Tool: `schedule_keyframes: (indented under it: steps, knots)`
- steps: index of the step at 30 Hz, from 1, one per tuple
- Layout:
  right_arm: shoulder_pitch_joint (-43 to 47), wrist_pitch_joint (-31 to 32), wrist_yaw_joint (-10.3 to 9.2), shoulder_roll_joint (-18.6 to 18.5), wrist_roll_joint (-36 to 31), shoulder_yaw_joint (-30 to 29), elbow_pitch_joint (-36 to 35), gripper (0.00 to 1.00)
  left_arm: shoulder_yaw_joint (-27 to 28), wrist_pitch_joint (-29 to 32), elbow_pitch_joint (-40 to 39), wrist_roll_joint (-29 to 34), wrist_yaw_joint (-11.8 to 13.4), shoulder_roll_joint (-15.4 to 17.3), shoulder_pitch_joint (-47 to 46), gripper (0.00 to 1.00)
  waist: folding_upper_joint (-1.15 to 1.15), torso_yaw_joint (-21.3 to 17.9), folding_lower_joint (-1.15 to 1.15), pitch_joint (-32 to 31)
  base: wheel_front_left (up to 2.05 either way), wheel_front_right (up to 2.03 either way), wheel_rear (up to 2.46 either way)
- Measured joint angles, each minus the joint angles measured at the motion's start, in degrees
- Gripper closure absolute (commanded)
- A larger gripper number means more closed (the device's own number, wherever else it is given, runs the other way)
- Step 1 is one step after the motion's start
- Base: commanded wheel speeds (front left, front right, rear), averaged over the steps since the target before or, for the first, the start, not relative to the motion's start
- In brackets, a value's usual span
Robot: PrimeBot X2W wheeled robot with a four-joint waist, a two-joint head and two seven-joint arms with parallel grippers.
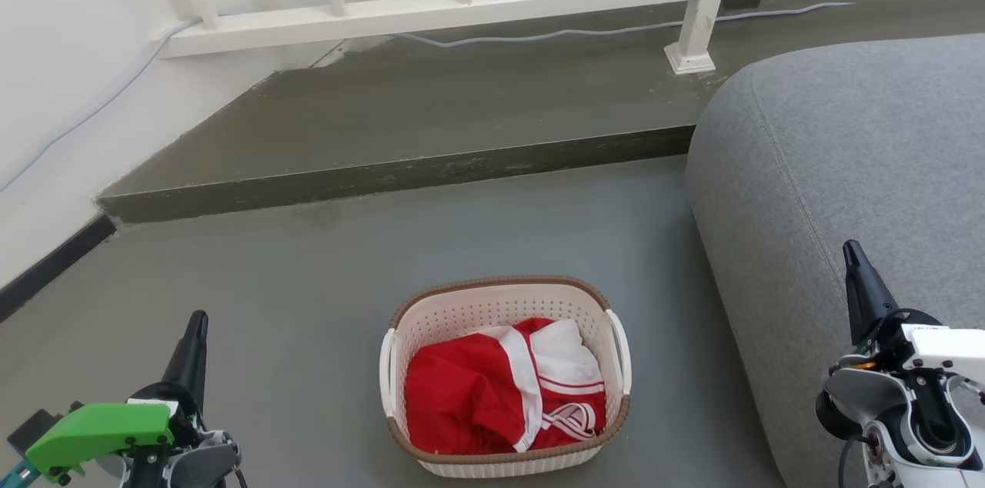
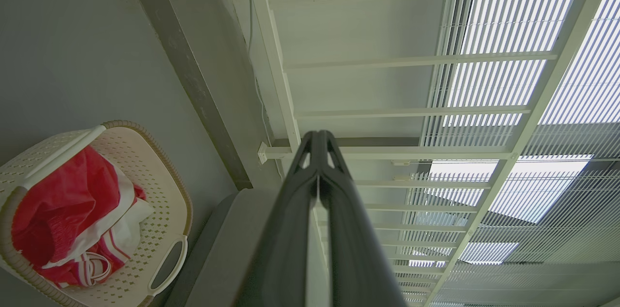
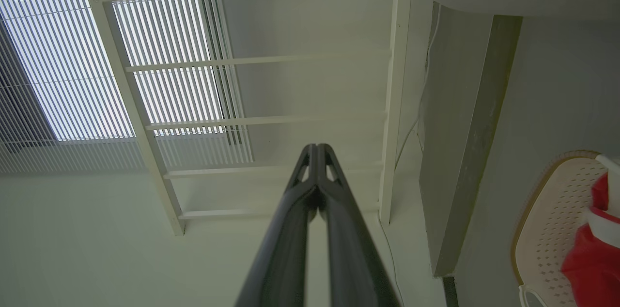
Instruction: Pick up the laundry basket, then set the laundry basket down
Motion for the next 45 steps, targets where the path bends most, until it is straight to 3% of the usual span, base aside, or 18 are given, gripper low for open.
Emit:
schedule_keyframes:
  steps: [42, 43, 44, 45]
  knots:
    - [0.00, 0.02, 0.00, 0.05, -0.16, -0.11, 0.00, 1.00, 0.10, 0.42, 0.00, 0.01, 0.00, -0.25, 0.00, 1.00, 0.00, 0.00, 0.00, 0.00, 0.00, 0.00, 0.00]
    - [0.09, 0.00, -0.05, 0.11, -0.15, -0.10, 0.16, 0.00, 0.05, 0.41, 0.19, -0.01, 0.02, -0.29, 0.08, 0.00, 0.00, 0.00, 0.00, 0.00, 0.00, 0.00, 0.00]
    - [0.35, 0.00, -0.19, 0.29, -0.14, -0.05, 0.58, 1.00, -0.03, 0.41, 0.70, -0.03, 0.03, -0.47, 0.35, 1.00, 0.00, 0.00, 0.00, 0.00, 0.00, 0.00, 0.00]
    - [0.88, 0.00, -0.32, 0.56, -0.14, 0.00, 1.19, 0.00, -0.15, 0.41, 1.37, -0.04, 0.05, -0.88, 0.77, 0.00, 0.00, 0.00, 0.00, 0.00, 0.00, 0.00, 0.00]
